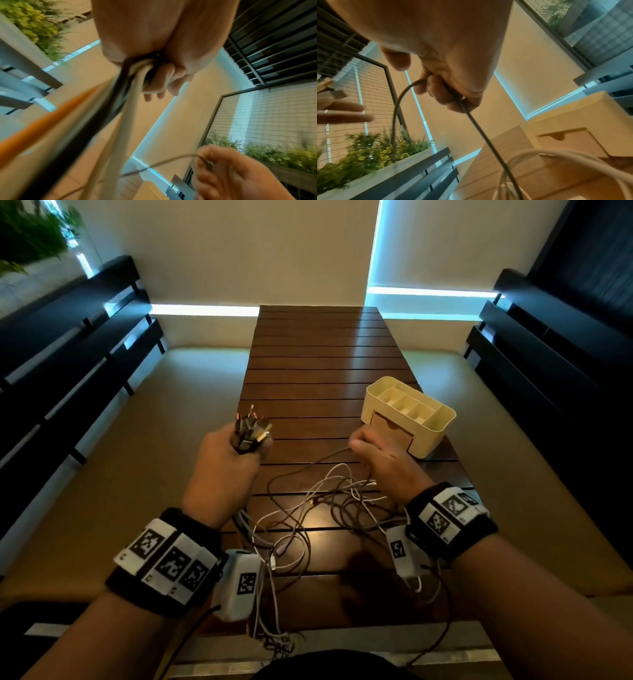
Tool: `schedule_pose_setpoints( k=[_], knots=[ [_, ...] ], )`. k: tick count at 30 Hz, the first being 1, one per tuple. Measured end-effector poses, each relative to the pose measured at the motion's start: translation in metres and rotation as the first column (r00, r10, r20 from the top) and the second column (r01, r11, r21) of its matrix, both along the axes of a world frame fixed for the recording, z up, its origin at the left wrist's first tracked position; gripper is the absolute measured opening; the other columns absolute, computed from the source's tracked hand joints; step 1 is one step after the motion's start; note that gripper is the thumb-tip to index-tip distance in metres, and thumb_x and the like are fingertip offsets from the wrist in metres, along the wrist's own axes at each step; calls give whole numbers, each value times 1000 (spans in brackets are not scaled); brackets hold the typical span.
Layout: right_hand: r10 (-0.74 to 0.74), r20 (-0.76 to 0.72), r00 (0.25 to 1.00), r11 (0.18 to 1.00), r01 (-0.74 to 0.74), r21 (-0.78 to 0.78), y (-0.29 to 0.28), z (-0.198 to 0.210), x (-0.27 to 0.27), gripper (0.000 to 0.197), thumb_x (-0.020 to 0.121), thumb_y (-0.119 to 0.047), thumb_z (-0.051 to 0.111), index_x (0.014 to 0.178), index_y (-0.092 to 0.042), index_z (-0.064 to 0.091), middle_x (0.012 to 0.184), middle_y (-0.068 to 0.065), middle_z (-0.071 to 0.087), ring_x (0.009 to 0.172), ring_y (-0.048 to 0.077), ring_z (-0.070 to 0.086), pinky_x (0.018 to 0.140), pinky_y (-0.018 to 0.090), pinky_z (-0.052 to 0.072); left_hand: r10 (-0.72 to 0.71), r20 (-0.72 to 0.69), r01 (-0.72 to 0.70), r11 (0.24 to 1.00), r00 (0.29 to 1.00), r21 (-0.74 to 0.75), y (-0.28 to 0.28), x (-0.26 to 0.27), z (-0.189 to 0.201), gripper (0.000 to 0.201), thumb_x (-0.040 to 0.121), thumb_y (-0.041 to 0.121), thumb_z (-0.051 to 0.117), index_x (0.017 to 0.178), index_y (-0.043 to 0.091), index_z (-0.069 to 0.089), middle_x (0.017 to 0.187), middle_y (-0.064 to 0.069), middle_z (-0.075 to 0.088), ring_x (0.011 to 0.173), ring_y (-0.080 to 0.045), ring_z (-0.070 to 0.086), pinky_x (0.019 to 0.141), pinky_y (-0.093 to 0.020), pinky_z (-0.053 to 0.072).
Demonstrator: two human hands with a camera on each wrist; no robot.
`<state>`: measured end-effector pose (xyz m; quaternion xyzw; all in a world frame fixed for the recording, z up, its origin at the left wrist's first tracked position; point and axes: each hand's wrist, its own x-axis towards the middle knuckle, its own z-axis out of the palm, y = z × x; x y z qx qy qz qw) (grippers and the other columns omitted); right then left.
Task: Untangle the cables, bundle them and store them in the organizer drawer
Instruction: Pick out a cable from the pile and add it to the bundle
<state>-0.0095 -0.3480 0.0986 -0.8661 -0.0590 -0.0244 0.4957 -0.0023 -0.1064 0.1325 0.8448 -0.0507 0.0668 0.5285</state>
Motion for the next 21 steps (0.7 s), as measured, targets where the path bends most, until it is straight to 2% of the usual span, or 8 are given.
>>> schedule_pose_setpoints(
  k=[2,4,5,7,11,15,18,21],
  knots=[
    [40,49,998,999,-38,-38,8,8,0,24,103,-30,40,91,-15,55,75,-2,49,64,3,43,66,30,39,-77,50,77,997,996,3,-12,-5,6,18,93,17,66,108,26,67,74,16,58,60,4,48,60,-20,39],
    [83,95,992,993,-74,-96,18,16,0,20,104,-24,42,90,-18,55,75,-5,51,64,1,46,62,20,39,-225,23,221,969,974,115,-23,-8,9,23,92,20,66,114,28,66,90,23,60,76,10,52,70,-13,41],
    [104,131,986,990,-89,-113,23,20,-2,18,104,-23,43,90,-22,54,74,-6,52,64,1,46,60,15,38,-288,5,284,946,957,158,-27,-8,8,18,92,22,67,109,27,69,90,21,64,80,7,56,71,-15,42],
    [128,207,970,987,-104,-121,29,29,-3,20,103,-21,44,87,-30,51,74,-7,52,65,1,47,59,12,40,-350,-10,347,921,937,178,-29,-9,7,6,92,23,67,91,22,72,74,15,68,68,1,59,62,-18,41],
    [143,191,971,982,-115,-147,25,32,-8,21,103,-25,44,86,-36,48,77,-7,52,66,1,47,60,12,41,-268,33,267,963,963,47,-20,-11,12,27,95,21,62,69,12,66,54,15,60,48,0,49,56,-25,37],
    [131,48,990,984,-123,-132,10,8,-19,17,103,-27,45,90,-34,53,73,-9,53,62,2,50,60,21,43,-239,-55,231,964,969,-128,-5,-4,16,30,95,28,63,81,3,69,64,-15,61,48,-19,45,50,-33,38],
    [124,116,985,986,-109,-130,6,10,-27,12,100,-24,50,96,-31,59,81,-9,58,73,6,57,66,20,49,-234,-114,218,966,966,-137,4,-3,13,24,95,25,63,87,4,69,62,-5,61,48,-14,44,46,-28,38],
    [73,229,971,988,-40,-147,1,17,-27,9,99,-19,53,102,-22,62,89,-14,59,86,1,56,74,10,46,-244,-154,200,945,957,-257,11,-5,17,12,96,16,60,91,7,66,60,-2,53,46,-12,39,41,-23,33]
  ],
)
